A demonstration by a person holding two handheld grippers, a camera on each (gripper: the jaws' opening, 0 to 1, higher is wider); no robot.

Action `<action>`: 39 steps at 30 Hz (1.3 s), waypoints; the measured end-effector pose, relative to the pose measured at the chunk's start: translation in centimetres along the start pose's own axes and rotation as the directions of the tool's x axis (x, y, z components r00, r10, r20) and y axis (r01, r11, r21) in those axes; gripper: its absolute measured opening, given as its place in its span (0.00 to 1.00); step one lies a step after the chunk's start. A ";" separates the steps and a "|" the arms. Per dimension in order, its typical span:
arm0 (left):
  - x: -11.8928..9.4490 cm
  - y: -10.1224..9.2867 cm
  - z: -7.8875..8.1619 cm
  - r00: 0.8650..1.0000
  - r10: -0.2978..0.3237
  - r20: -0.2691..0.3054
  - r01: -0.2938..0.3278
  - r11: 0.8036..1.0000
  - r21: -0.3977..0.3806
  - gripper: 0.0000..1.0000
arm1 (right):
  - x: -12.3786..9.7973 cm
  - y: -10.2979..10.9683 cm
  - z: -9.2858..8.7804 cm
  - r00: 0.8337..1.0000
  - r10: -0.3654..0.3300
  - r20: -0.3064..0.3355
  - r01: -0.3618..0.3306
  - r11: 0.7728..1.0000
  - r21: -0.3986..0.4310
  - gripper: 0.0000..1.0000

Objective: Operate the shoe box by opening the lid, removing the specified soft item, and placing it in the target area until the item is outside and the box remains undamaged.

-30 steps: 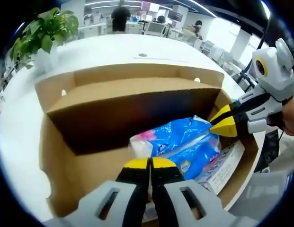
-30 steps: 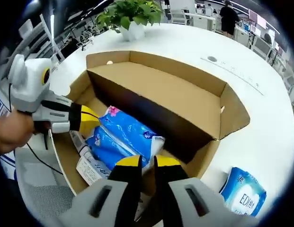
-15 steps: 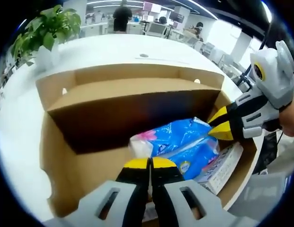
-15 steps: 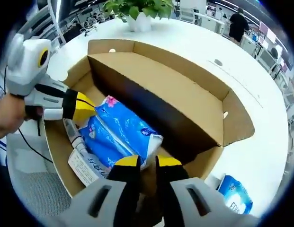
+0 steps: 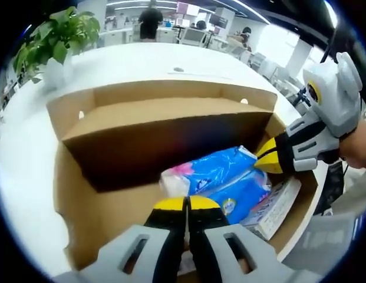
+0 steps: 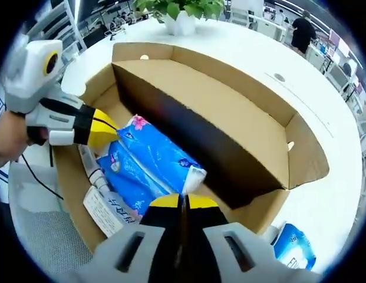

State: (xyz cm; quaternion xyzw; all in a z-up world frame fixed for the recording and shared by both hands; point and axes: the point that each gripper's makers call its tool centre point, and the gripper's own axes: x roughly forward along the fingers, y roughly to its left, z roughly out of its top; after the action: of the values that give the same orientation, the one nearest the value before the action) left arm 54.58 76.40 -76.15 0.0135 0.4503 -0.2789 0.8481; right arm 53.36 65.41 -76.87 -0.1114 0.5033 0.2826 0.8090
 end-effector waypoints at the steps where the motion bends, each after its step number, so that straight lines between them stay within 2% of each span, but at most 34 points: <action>1: -0.2 0.0 0.1 1.000 0.001 0.002 -0.001 1.000 0.000 0.00 | -0.2 0.1 0.2 1.000 0.002 0.006 -0.002 1.000 -0.001 0.00; 6: -1.0 0.1 0.6 1.000 0.007 0.011 -0.007 1.000 0.003 0.00 | -1.1 0.5 0.9 0.999 0.018 0.032 -0.018 1.000 0.012 0.00; 14: -3.5 -0.3 2.3 0.999 0.015 0.049 -0.016 1.000 0.020 0.00 | -3.3 1.0 2.1 0.997 0.024 0.078 -0.026 0.999 0.022 0.00; 24: -6.9 -2.5 4.3 0.996 0.011 0.090 -0.016 0.998 0.061 0.00 | -7.1 1.2 3.2 0.992 0.018 0.129 -0.021 0.999 0.026 0.00; 32: -8.6 -4.0 5.3 0.994 0.005 0.105 -0.014 0.996 0.085 0.00 | -9.1 1.3 3.2 0.989 0.016 0.148 -0.020 0.999 0.029 0.00; 39: -8.8 -5.7 5.9 0.993 -0.016 0.113 0.004 0.994 0.108 0.00 | -10.9 0.5 2.3 0.987 0.000 0.159 -0.007 0.999 0.039 0.00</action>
State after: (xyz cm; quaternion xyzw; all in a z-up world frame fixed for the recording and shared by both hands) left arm 52.39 74.01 -64.56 0.0412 0.3857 -0.3073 0.8689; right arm 51.12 63.11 -66.16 -0.0719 0.4427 0.2821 0.8481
